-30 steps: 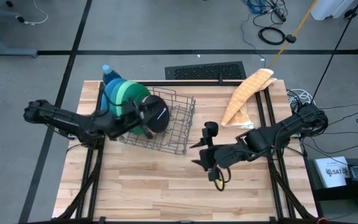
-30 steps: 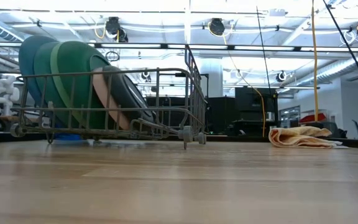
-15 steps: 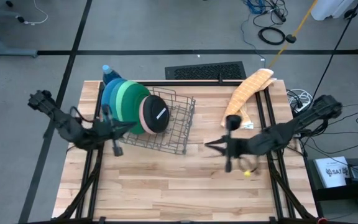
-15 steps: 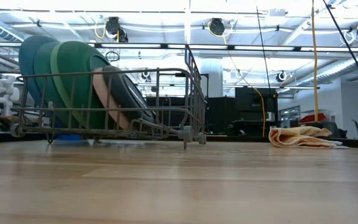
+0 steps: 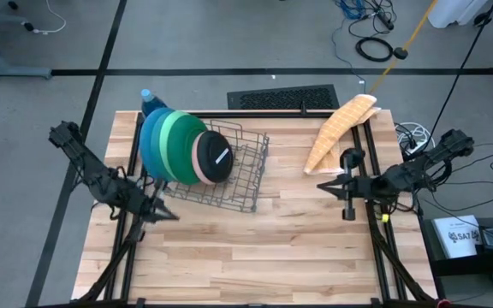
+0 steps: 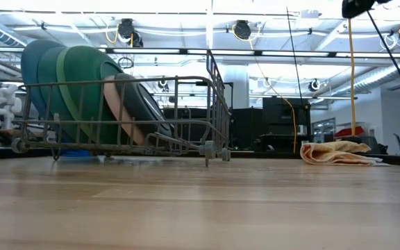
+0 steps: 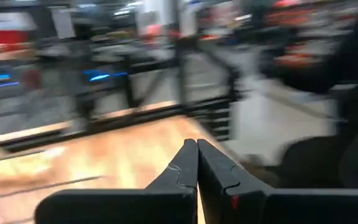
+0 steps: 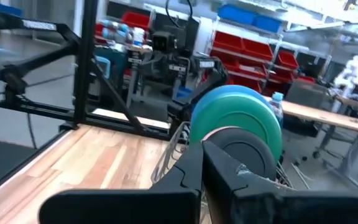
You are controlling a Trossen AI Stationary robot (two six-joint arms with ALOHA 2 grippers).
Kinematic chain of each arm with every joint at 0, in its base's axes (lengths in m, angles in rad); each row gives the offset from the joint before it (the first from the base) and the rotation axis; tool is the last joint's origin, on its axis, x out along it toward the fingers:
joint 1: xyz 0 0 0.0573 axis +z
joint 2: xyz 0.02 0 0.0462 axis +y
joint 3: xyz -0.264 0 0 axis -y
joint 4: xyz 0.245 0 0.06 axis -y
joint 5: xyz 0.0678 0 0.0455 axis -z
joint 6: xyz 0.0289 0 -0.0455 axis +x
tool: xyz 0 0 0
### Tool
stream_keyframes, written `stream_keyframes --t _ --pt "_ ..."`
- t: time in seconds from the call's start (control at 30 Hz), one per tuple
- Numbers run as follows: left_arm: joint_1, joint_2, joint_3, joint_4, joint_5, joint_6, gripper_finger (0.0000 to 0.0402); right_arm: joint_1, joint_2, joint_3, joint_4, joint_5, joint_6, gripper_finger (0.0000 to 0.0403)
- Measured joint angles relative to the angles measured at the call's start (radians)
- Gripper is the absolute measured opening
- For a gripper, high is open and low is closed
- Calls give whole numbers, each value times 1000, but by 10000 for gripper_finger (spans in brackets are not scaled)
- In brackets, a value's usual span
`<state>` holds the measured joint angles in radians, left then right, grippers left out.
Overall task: Sort dishes
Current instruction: Adjust the dishwasher to the center of the table
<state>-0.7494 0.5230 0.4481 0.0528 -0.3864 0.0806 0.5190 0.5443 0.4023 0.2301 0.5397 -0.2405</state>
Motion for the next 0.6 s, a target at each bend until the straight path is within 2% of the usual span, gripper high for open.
stream_keyframes --t 0.07,0.47,0.6 --pt "-1 -17 -37 45 71 -4 0 0 -60 -41 -1 -23 -10 1" --pt "4 -187 -236 121 67 -51 0 0 -413 -264 6 -47 -4 0" --pt "4 -255 -300 127 64 -78 0 0 -496 -296 -58 -46 9 0"
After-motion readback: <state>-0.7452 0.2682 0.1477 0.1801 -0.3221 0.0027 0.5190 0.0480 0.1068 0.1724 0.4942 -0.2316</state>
